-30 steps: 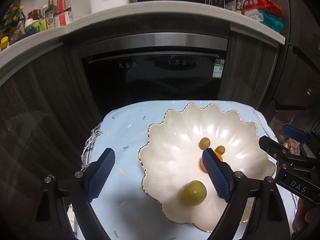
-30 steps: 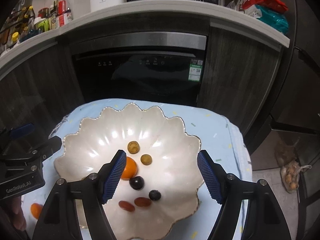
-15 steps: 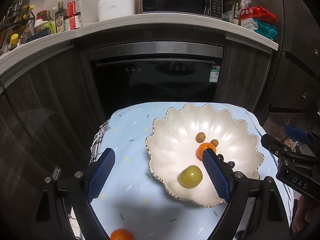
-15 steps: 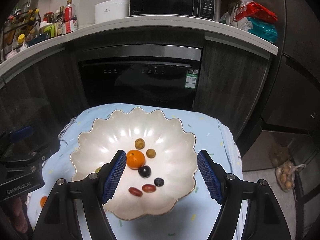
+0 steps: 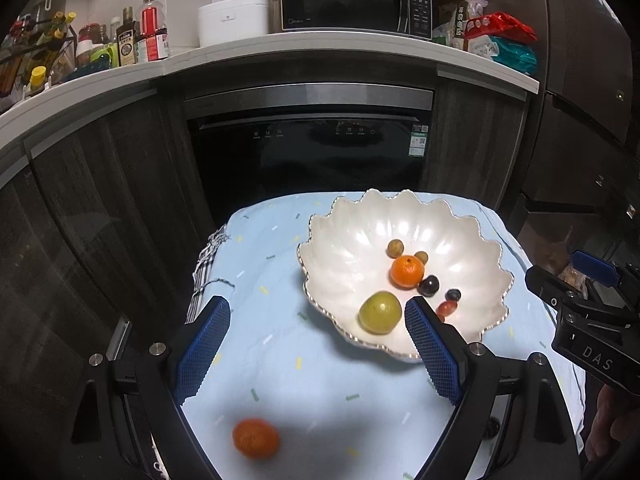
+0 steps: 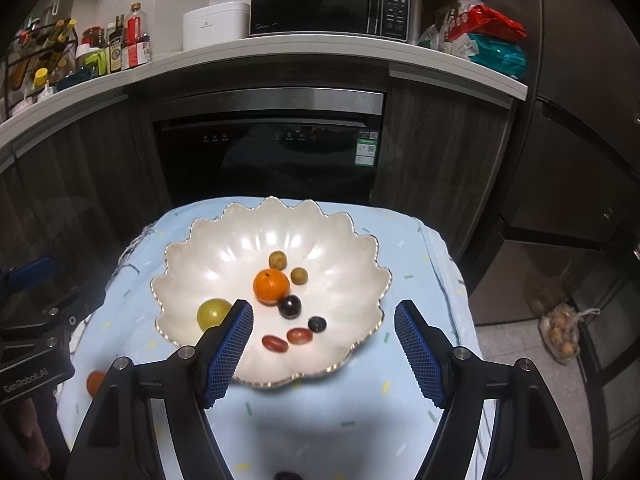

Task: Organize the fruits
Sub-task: 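Withdraw both tools from the bowl toward the last orange and dark plum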

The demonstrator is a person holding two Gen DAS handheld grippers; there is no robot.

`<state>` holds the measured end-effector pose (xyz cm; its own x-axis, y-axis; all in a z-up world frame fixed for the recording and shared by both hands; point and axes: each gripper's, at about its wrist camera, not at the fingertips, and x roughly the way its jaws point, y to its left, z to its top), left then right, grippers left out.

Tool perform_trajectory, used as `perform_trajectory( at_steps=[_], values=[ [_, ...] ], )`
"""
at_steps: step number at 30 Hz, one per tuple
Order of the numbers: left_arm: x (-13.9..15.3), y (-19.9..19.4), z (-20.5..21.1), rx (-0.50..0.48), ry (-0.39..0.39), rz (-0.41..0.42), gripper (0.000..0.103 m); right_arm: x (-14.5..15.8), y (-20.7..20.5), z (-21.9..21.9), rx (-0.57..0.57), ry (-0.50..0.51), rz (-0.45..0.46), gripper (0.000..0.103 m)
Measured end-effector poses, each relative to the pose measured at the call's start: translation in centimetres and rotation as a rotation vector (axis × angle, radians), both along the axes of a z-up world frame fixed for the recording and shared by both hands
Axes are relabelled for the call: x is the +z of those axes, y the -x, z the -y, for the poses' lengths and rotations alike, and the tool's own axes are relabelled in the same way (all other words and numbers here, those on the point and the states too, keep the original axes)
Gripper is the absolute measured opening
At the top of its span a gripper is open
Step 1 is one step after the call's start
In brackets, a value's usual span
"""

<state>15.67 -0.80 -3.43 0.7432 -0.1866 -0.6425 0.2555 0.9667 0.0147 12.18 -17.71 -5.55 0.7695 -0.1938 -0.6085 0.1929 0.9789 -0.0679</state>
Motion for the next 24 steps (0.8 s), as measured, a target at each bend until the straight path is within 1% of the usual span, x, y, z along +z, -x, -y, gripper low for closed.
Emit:
perform_trajectory(
  at_steps=[5, 13, 16, 20, 24],
  values=[
    [-0.2, 1.3, -0.4, -0.009, -0.005, 0.006, 0.09, -0.4, 1.9, -0.6, -0.016, -0.004, 0.006, 0.074],
    [-1.3, 3.5, -1.7, -0.011, -0.016, -0.006, 0.09, -1.3, 4.8, -1.7, -0.047, -0.002, 0.019, 0.074],
    [-1.9, 4.4, -2.1, -0.014, -0.026, 0.0, 0.09, -2.0, 5.7, -1.8, -0.071, -0.025, 0.002, 0.074],
    [-2.8, 5.3, -2.6, -0.014, -0.034, -0.001, 0.092, -3.1, 6.8, -2.4, -0.086, -0.009, -0.02, 0.074],
    [-3.9, 5.9, -3.3, -0.003, -0.026, -0.03, 0.092, -4.2, 7.8, -2.8, -0.097, -0.025, -0.043, 0.074]
  ],
)
